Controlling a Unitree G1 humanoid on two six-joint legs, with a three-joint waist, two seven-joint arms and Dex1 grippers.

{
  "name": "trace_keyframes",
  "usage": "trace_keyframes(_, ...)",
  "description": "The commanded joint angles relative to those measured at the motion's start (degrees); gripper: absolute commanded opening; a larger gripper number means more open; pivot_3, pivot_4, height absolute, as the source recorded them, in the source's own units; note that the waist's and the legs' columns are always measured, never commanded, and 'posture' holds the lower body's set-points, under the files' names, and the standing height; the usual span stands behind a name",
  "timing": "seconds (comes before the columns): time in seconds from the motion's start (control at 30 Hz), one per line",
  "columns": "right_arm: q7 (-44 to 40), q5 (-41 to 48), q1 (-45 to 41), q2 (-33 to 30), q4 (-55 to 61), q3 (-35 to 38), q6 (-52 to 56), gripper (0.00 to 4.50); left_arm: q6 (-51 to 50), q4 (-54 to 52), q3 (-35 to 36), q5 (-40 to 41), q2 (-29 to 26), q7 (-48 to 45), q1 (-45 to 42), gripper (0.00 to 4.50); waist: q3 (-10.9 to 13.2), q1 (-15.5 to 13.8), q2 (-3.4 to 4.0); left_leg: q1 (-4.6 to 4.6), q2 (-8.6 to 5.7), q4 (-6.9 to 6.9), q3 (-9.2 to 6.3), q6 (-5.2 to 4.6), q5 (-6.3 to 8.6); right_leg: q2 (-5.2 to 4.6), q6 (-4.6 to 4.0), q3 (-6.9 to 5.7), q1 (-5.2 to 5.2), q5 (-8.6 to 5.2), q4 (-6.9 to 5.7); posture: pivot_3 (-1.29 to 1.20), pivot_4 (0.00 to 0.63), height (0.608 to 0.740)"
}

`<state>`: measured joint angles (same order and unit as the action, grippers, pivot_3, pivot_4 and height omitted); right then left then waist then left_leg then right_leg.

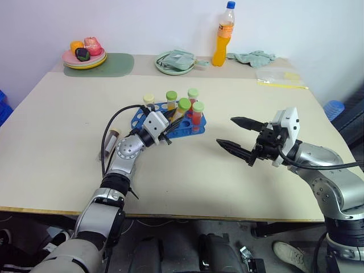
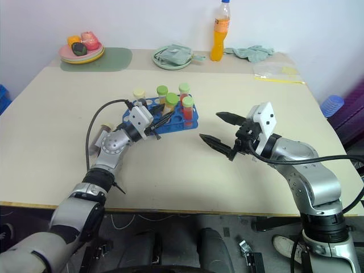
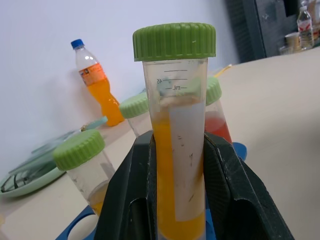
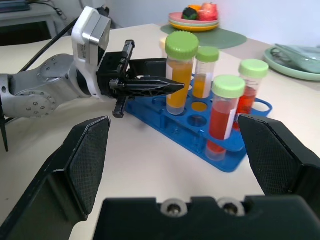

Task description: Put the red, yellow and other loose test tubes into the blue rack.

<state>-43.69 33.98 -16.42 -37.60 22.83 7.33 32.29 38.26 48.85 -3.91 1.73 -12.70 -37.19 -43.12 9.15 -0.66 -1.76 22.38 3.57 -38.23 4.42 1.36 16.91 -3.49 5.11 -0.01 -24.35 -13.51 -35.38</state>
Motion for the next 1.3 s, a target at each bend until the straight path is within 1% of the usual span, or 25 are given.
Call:
trace_keyframes(0.03, 0.7, 0.5, -0.2, -0.9, 2.7, 1.7, 0.0, 4.5, 1.2, 1.5, 0.1, 0.6, 0.8, -1.1, -0.7, 0.73, 0.0, 0.0, 0.0, 0.0, 0.0, 0.0, 0.0, 0.0, 0.0, 0.0, 0.0, 0.0, 0.0, 0.0, 0.0, 0.0, 0.15, 0.74)
trace_keyframes(0.17, 1.1, 0.6, -0.4, -1.1, 2.9, 2.0, 0.1, 4.5, -0.4, 1.1, 1.6, 4.3, 2.7, -4.3, 0.2, 0.73, 0.0, -0.1, 0.0, 0.0, 0.0, 0.0, 0.0, 0.0, 0.0, -0.01, 0.0, 0.0, 0.0, 0.0, 0.0, 0.0, 0.15, 0.74)
trace_keyframes(0.27, 1.1, 0.1, -0.5, -1.4, 2.7, 1.9, -0.3, 4.5, -1.7, 0.5, 2.1, 5.7, 3.3, -5.9, 0.7, 0.73, 0.0, -0.1, 0.0, 0.02, -0.01, 0.0, 0.0, 0.0, 0.0, -0.01, 0.0, 0.0, 0.0, 0.0, 0.01, 0.0, 0.15, 0.74)
trace_keyframes(0.4, 1.3, 0.0, -1.1, -1.5, 2.2, 1.8, -0.6, 4.5, -5.1, 1.4, 5.0, 9.3, 4.3, -6.7, 0.0, 0.73, 0.0, -0.1, 0.0, 0.02, -0.01, 0.0, 0.0, -0.01, 0.01, -0.02, 0.0, 0.0, 0.01, 0.0, 0.02, 0.0, 0.15, 0.74)
trace_keyframes(0.47, 1.4, -0.2, -1.4, -1.5, 2.0, 1.5, -0.6, 4.5, -6.3, 1.7, 6.1, 10.0, 4.4, -6.4, -0.3, 1.81, 0.0, -0.1, 0.0, 0.02, -0.01, 0.0, -0.01, -0.01, 0.01, -0.02, 0.0, 0.0, 0.01, 0.0, 0.01, 0.0, 0.15, 0.74)
trace_keyframes(0.57, 1.4, -0.6, -2.0, -1.6, 1.5, 1.3, -0.8, 4.5, -8.4, 0.1, 6.9, 12.0, 4.8, -8.3, 0.7, 2.86, 0.0, -0.1, 0.0, 0.02, -0.01, 0.0, -0.01, -0.01, 0.01, -0.01, 0.0, 0.0, 0.01, 0.0, 0.01, 0.0, 0.15, 0.74)
trace_keyframes(0.63, 1.2, -0.7, -2.1, -1.5, 1.3, 1.3, -0.9, 4.5, -9.6, -2.3, 7.2, 12.9, 4.7, -8.8, 1.5, 3.72, 0.0, 0.0, 0.0, 0.01, -0.01, 0.0, -0.01, -0.01, 0.01, 0.0, 0.0, 0.0, 0.01, 0.0, 0.01, 0.0, 0.15, 0.74)
trace_keyframes(0.67, 1.2, -0.8, -2.1, -1.4, 1.2, 1.2, -0.9, 4.5, -10.3, -3.5, 7.1, 13.0, 4.5, -8.7, 2.0, 4.31, 0.0, 0.0, 0.0, 0.01, 0.0, 0.0, -0.02, -0.01, 0.01, 0.0, 0.0, 0.0, 0.01, 0.0, 0.01, 0.0, 0.15, 0.74)
trace_keyframes(0.7, 1.2, -0.9, -2.1, -1.4, 1.2, 1.2, -0.9, 4.5, -10.8, -4.3, 7.1, 12.9, 4.3, -8.6, 2.3, 4.41, 0.0, 0.1, 0.0, 0.01, 0.0, 0.0, -0.02, -0.01, 0.01, 0.01, 0.0, 0.0, 0.01, 0.0, 0.0, 0.0, 0.15, 0.74)
trace_keyframes(0.73, 1.1, -1.0, -2.1, -1.2, 1.2, 1.1, -1.0, 4.5, -12.8, -7.3, 7.1, 13.0, 3.3, -8.6, 3.4, 4.41, 0.0, 0.1, 0.0, 0.0, 0.0, 0.0, -0.02, -0.02, 0.01, 0.01, 0.0, 0.0, 0.01, 0.0, 0.0, 0.0, 0.15, 0.74)
trace_keyframes(0.8, 1.1, -1.1, -1.8, -1.0, 1.2, 1.1, -1.2, 4.5, -17.7, -16.5, 6.6, 13.2, 0.2, -9.7, 7.2, 4.41, 0.0, 0.4, 0.0, -0.01, 0.03, 0.0, -0.02, -0.01, 0.01, 0.03, 0.0, 0.0, 0.01, 0.0, -0.02, 0.0, 0.15, 0.74)
trace_keyframes(0.87, 0.9, -1.4, -1.4, -0.9, 1.0, 1.1, -1.7, 4.5, -25.8, -27.8, 7.1, 14.0, -4.1, -8.9, 12.2, 4.41, 0.0, 0.8, 0.01, -0.03, 0.08, 0.01, -0.02, -0.01, 0.01, 0.06, 0.0, 0.01, 0.01, 0.0, -0.06, 0.0, 0.15, 0.74)
trace_keyframes(0.93, 0.6, -1.6, -1.0, -0.8, 0.7, 1.1, -2.2, 4.5, -32.6, -36.3, 7.4, 15.5, -7.6, -8.8, 15.9, 4.41, 0.0, 1.2, 0.02, -0.05, 0.14, 0.02, -0.04, -0.01, 0.01, 0.11, 0.0, 0.01, 0.01, 0.0, -0.1, 0.0, 0.15, 0.74)
trace_keyframes(1.0, 0.1, -1.8, -0.8, -0.7, 0.3, 0.9, -2.7, 4.5, -44.6, -46.0, 9.7, 17.7, -13.5, -6.6, 19.7, 4.41, 0.0, 1.3, 0.02, -0.07, 0.15, 0.02, -0.05, -0.01, 0.0, 0.1, 0.0, 0.01, 0.01, 0.0, -0.17, 0.0, 0.15, 0.74)
trace_keyframes(1.07, -0.7, -1.5, -0.9, -0.6, -0.2, 0.7, -3.0, 4.5, -58.9, -52.7, 13.0, 19.9, -19.8, -3.1, 21.5, 4.41, 0.0, 1.3, 0.03, -0.09, 0.15, 0.01, -0.04, -0.01, 0.0, 0.08, 0.0, 0.01, 0.01, 0.0, -0.18, 0.0, 0.15, 0.74)
trace_keyframes(1.13, -1.8, -1.2, -1.4, -0.7, -0.8, 0.3, -3.2, 4.5, -66.4, -55.6, 14.8, 19.7, -26.5, -3.0, 21.3, 4.41, 0.0, 1.4, 0.04, -0.09, 0.17, 0.01, -0.06, -0.01, 0.0, 0.1, -0.01, 0.01, 0.01, -0.01, -0.2, 0.0, 0.15, 0.74)
trace_keyframes(1.2, -2.4, -1.9, -2.2, -0.4, -1.8, -0.4, -3.9, 4.5, -77.2, -55.9, 16.9, 21.5, -32.6, -2.2, 18.9, 4.41, 0.0, 1.3, 0.02, -0.12, 0.16, 0.01, -0.05, 0.0, 0.0, 0.12, -0.03, 0.01, 0.01, -0.02, -0.2, 0.0, 0.15, 0.74)
trace_keyframes(1.27, -2.7, -2.5, -3.4, 0.2, -3.1, -1.4, -4.7, 4.5, -87.2, -51.6, 17.7, 22.9, -37.7, -2.7, 16.0, 4.41, 0.0, 1.3, 0.01, -0.11, 0.15, 0.01, -0.04, 0.0, 0.0, 0.11, -0.03, 0.01, 0.01, -0.02, -0.17, 0.0, 0.15, 0.74)
trace_keyframes(1.3, -2.7, -2.6, -4.1, 0.6, -3.5, -1.8, -4.7, 4.5, -90.3, -48.9, 17.3, 23.2, -39.8, -3.9, 15.0, 4.41, 0.0, 1.3, 0.02, -0.11, 0.14, 0.01, -0.03, 0.0, 0.0, 0.1, -0.03, 0.01, 0.01, -0.02, -0.16, 0.0, 0.15, 0.74)
